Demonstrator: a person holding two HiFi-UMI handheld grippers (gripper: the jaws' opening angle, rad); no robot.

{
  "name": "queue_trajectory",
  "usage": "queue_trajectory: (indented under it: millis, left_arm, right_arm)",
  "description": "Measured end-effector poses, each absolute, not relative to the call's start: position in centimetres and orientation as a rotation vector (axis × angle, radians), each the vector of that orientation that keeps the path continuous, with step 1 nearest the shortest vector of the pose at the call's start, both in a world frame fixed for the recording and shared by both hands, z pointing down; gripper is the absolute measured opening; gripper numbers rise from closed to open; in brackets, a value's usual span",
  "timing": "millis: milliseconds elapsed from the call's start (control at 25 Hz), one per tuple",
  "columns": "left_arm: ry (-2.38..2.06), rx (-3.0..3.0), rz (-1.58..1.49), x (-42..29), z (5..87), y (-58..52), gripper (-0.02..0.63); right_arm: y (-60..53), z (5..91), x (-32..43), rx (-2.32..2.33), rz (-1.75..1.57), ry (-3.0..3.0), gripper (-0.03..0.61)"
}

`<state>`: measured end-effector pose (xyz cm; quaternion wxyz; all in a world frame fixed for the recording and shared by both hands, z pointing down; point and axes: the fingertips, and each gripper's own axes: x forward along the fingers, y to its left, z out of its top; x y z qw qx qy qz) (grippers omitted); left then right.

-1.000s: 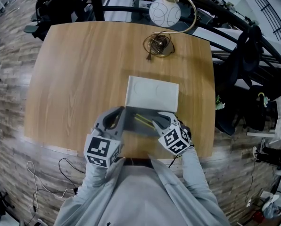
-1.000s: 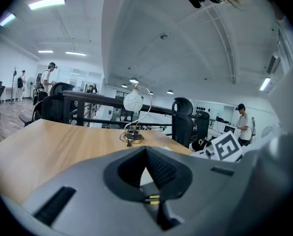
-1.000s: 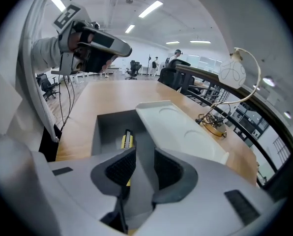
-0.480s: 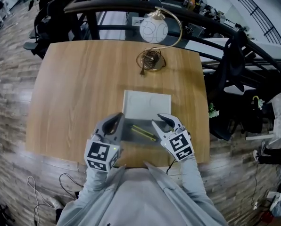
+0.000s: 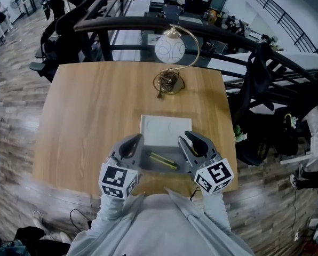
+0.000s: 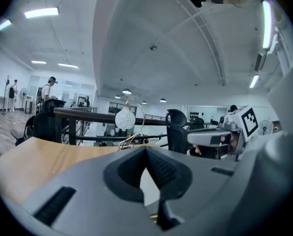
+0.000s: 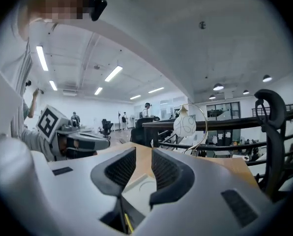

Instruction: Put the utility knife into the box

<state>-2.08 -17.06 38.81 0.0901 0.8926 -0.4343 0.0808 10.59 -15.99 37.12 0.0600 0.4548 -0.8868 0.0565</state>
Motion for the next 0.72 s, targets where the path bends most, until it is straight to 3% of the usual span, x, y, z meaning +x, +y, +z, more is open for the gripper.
queue_trajectory:
  millis: [720]
  left_arm:
    - [-1.214, 2.702, 0.196, -0.4, 37.5, -15.6, 0.018]
  right_arm:
    - [-13.0, 34.5, 11.9, 1.509, 0.228, -2.779, 0.015]
